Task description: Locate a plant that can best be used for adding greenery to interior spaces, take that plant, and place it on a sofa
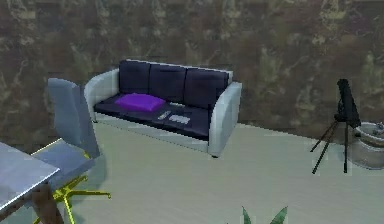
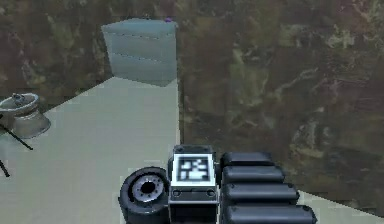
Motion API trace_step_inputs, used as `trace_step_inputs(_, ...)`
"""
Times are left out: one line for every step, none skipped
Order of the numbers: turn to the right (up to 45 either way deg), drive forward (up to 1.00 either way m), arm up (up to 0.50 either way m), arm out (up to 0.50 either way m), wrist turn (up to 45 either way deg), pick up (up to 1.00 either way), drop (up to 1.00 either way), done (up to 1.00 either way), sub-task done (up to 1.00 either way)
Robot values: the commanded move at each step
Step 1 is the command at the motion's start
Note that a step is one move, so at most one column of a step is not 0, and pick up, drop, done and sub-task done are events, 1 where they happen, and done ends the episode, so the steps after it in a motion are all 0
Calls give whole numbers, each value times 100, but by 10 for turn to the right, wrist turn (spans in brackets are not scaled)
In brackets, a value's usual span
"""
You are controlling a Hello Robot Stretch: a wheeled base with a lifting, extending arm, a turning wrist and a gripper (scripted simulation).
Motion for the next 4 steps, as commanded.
trace_step_inputs(0,100,0,0,0,0,0,0,0)
trace_step_inputs(30,0,0,0,0,0,0,0,0)
trace_step_inputs(0,30,0,0,0,0,0,0,0)
trace_step_inputs(-450,0,0,0,0,0,0,0,0)
